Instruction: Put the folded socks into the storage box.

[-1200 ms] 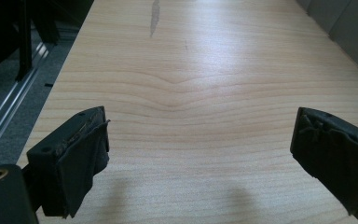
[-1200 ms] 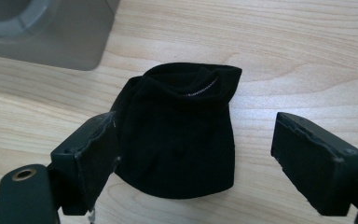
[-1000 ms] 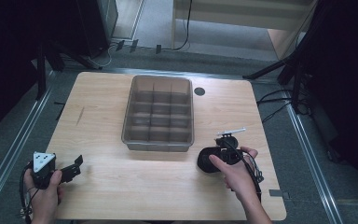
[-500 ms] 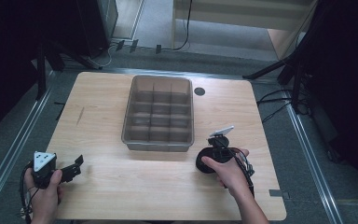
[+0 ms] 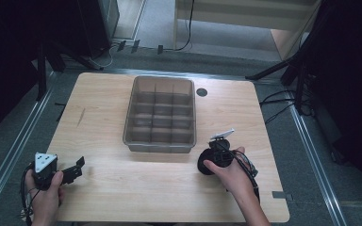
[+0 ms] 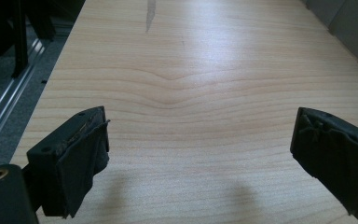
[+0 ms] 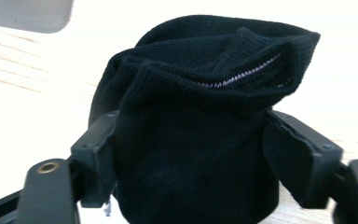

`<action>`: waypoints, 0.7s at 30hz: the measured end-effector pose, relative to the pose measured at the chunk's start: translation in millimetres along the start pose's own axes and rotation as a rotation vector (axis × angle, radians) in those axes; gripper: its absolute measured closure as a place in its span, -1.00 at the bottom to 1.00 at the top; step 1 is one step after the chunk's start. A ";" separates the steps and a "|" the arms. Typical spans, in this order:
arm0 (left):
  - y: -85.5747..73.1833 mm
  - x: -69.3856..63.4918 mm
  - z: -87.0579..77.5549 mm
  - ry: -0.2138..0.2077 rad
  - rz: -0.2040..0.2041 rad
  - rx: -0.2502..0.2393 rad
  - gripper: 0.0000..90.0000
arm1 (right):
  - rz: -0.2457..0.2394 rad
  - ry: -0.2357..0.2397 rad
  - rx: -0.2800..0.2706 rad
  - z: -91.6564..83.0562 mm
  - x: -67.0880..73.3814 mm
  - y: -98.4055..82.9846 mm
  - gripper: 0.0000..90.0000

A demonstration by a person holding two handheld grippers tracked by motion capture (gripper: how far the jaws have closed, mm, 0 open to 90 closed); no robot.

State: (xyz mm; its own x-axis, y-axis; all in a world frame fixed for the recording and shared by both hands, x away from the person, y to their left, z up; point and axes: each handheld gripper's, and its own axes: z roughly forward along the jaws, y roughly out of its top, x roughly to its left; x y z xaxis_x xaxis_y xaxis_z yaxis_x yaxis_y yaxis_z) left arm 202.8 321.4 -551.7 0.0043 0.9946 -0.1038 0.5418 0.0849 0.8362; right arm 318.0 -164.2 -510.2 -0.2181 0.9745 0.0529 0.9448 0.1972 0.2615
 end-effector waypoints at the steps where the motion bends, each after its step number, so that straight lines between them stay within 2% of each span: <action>1: 0.0 -0.1 0.0 0.001 0.000 0.000 -0.89 | 0.004 0.000 0.002 -0.7 0.2 0.0 -0.33; 2: 0.0 0.0 0.0 0.000 0.000 0.001 -0.89 | 0.011 0.000 0.010 -2.0 0.4 0.6 -0.16; 3: 0.0 0.0 0.0 0.000 0.000 0.001 -0.89 | 0.011 0.000 0.010 -2.0 0.4 0.6 -0.16; 4: 0.0 0.1 0.1 0.000 -0.002 0.000 -0.89 | 0.033 0.018 0.015 -4.5 -0.5 2.6 0.22; 8: 0.0 0.4 0.2 -0.003 -0.006 0.001 -0.89 | 0.035 0.031 0.028 -5.4 1.7 5.4 0.44; 11: 0.2 1.0 0.1 -0.004 -0.006 0.003 -0.89 | 0.039 0.042 0.043 -8.4 0.9 9.3 0.53; 17: 0.3 0.8 0.5 -0.003 -0.009 0.003 -0.89 | 0.035 0.045 0.035 -24.2 2.7 16.7 0.55; 21: 0.2 0.8 0.3 -0.002 -0.007 0.004 -0.89 | 0.043 0.063 0.012 -43.3 4.5 27.7 0.55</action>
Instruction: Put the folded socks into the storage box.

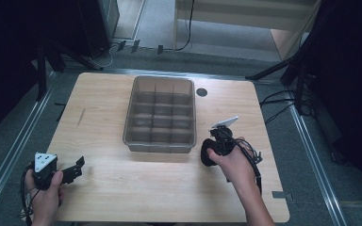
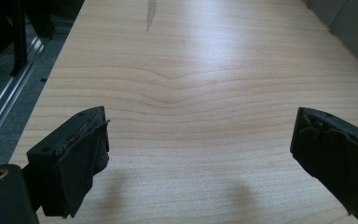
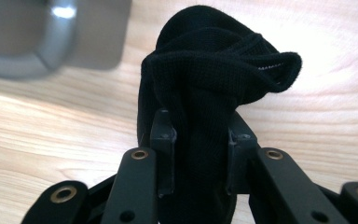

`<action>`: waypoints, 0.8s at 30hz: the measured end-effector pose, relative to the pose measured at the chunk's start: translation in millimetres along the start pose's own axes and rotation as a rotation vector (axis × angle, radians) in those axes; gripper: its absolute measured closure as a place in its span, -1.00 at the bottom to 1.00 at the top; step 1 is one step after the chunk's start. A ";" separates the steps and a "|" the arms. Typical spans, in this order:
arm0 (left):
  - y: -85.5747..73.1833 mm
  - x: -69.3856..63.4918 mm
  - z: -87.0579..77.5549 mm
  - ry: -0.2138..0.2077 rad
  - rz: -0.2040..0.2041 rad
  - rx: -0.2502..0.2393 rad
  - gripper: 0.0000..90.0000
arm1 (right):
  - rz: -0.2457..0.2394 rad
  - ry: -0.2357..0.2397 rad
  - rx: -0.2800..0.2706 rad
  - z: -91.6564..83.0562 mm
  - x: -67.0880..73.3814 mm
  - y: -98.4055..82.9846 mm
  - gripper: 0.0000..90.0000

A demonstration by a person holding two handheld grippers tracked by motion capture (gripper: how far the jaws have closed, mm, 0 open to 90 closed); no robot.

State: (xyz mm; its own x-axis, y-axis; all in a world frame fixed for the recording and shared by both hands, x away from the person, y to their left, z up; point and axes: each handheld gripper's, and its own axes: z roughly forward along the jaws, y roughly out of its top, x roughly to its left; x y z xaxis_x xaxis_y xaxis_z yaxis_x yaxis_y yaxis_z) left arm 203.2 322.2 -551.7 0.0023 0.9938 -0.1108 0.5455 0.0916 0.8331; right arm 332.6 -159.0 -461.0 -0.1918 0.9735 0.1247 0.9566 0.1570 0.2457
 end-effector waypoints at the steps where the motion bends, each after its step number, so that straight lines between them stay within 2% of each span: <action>1: 0.0 0.0 0.0 0.000 0.000 0.000 -0.89 | 0.002 0.002 -0.005 -3.0 0.2 1.8 0.55; 12: 0.0 -0.1 0.1 0.000 0.001 0.000 -0.89 | -0.001 0.022 -0.057 -39.8 7.7 22.1 0.54; 17: 0.0 -0.1 0.1 0.000 0.001 0.000 -0.89 | -0.008 0.032 -0.072 -49.0 17.2 28.8 0.54; 24: 0.0 0.0 0.1 -0.002 0.000 -0.001 -0.89 | -0.035 0.051 -0.079 -52.6 32.7 37.2 0.54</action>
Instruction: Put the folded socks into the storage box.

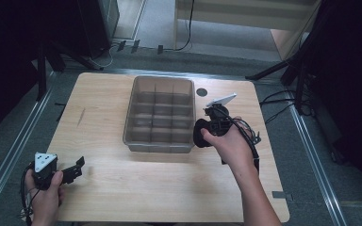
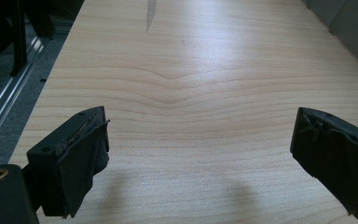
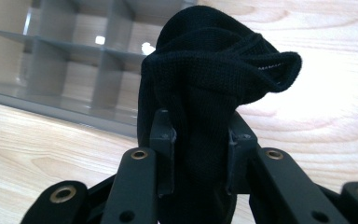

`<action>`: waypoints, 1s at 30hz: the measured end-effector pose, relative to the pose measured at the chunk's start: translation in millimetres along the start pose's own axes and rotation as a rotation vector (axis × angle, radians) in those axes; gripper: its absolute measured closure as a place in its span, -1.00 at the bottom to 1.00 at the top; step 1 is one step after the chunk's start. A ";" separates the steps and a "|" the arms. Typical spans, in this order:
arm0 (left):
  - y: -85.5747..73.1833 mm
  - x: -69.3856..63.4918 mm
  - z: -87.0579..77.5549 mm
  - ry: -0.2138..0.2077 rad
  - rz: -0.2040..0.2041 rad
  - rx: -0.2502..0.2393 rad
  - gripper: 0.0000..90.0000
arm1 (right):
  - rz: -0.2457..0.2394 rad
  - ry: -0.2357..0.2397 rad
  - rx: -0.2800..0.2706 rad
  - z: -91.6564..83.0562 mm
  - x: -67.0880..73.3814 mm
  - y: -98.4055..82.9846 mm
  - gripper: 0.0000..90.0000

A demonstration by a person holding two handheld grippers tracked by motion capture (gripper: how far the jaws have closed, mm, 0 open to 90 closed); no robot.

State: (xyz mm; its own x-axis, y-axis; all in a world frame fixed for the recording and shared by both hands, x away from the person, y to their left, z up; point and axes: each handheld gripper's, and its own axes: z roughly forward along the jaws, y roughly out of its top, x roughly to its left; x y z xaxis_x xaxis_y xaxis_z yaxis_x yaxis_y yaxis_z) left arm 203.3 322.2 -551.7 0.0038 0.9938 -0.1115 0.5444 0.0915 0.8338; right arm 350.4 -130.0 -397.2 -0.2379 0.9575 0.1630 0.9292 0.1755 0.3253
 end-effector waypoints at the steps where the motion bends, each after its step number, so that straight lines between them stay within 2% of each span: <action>1: 0.0 0.0 0.0 -0.001 0.000 -0.001 -0.89 | -0.003 0.002 0.003 0.1 2.5 1.3 0.54; 8: -0.1 -0.1 -0.2 -0.002 0.003 -0.003 -0.89 | -0.034 0.017 -0.001 2.1 19.5 10.0 0.54; 18: 0.0 0.1 -0.4 -0.004 0.005 -0.003 -0.89 | -0.062 0.036 0.013 15.2 41.1 21.1 0.54; 24: 0.0 0.3 -0.4 -0.006 0.005 -0.004 -0.89 | -0.068 0.026 0.025 27.8 45.9 25.7 0.54; 27: -0.1 0.3 -0.4 -0.007 0.004 -0.003 -0.89 | -0.083 0.001 0.021 38.3 47.5 28.6 0.53; 30: 0.0 0.4 -0.4 -0.007 0.005 -0.002 -0.89 | -0.084 -0.004 0.023 44.4 49.2 30.1 0.53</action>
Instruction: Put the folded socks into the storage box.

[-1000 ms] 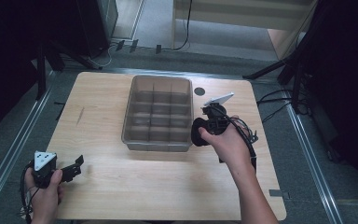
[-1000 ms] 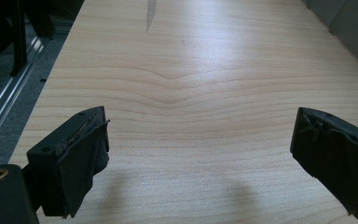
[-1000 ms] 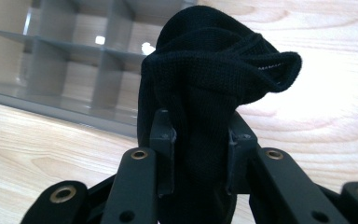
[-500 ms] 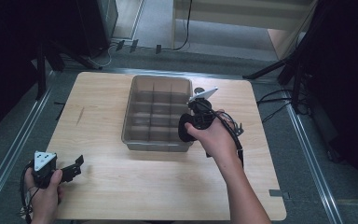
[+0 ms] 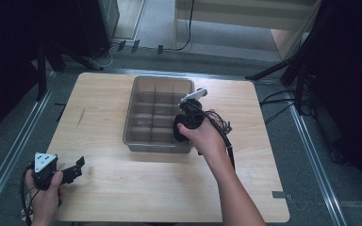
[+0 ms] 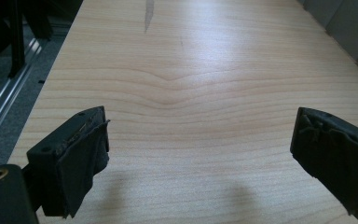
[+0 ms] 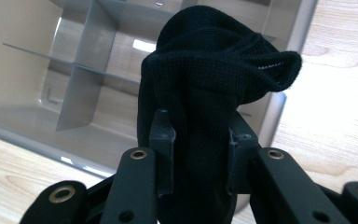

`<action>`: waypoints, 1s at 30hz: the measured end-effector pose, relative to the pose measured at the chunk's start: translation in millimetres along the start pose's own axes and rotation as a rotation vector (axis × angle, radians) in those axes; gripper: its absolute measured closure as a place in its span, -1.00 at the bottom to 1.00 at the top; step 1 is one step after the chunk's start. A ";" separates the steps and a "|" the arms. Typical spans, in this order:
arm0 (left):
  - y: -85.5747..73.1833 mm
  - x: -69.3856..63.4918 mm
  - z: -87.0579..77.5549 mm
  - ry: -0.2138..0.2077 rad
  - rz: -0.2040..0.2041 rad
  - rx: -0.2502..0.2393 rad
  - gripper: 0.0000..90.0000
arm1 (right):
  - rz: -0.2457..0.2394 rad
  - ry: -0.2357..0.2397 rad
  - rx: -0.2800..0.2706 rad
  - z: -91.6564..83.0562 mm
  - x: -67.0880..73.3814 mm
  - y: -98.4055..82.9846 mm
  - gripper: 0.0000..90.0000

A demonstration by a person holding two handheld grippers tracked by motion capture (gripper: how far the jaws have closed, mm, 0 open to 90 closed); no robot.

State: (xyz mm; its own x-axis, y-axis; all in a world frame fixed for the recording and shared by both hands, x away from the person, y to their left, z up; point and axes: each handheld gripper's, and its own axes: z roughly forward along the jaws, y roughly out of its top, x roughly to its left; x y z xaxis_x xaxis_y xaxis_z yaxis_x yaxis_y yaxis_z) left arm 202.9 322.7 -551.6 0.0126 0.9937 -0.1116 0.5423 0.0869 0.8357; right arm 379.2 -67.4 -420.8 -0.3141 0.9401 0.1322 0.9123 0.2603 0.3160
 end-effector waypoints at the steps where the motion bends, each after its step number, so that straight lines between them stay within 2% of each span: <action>1: 0.0 0.0 0.0 0.000 0.000 0.000 -0.89 | 0.000 0.000 0.000 0.0 0.0 0.0 0.53; 5: -0.1 0.0 0.0 -0.001 -0.002 -0.001 -0.89 | -0.013 -0.028 0.005 14.6 1.3 -0.2 0.52; 9: 0.0 0.1 0.0 -0.001 -0.002 0.000 -0.89 | -0.001 -0.030 0.017 22.7 -1.2 -0.9 0.48; 10: 0.0 0.0 0.0 -0.001 -0.003 0.001 -0.89 | 0.002 -0.013 0.029 27.7 -3.2 -2.0 0.33; 11: 0.0 0.0 0.1 -0.001 -0.001 0.000 -0.89 | 0.005 -0.004 0.041 29.0 -4.0 -1.9 0.27; 12: 0.0 0.0 0.1 -0.001 -0.001 0.000 -0.89 | 0.005 -0.004 0.041 29.0 -4.0 -1.9 0.27; 13: 0.0 -0.1 0.1 0.000 -0.001 0.001 -0.89 | 0.014 0.023 0.042 28.1 -5.3 -1.1 0.16; 14: 0.0 -0.2 0.1 0.000 -0.001 0.000 -0.89 | 0.019 0.030 0.042 26.1 -5.6 -0.9 0.15; 21: 0.0 -0.2 0.1 0.000 -0.001 0.000 -0.89 | 0.042 0.066 -0.020 7.8 -9.8 -0.7 0.07; 26: -0.1 -0.5 0.3 0.002 0.002 -0.001 -0.89 | 0.023 0.058 -0.028 2.9 -6.3 -4.0 0.04; 30: -0.1 -0.6 0.2 0.002 0.001 -0.001 -0.89 | 0.014 0.084 -0.027 3.8 0.6 -5.6 -0.07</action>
State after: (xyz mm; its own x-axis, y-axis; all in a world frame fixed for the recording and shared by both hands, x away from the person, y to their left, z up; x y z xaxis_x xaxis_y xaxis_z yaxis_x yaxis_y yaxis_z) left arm 203.0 322.1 -551.7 0.0114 0.9939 -0.1101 0.5417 0.0864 0.8361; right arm 374.9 -67.5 -426.1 -0.3234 0.9215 0.2151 0.9098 0.2403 0.3385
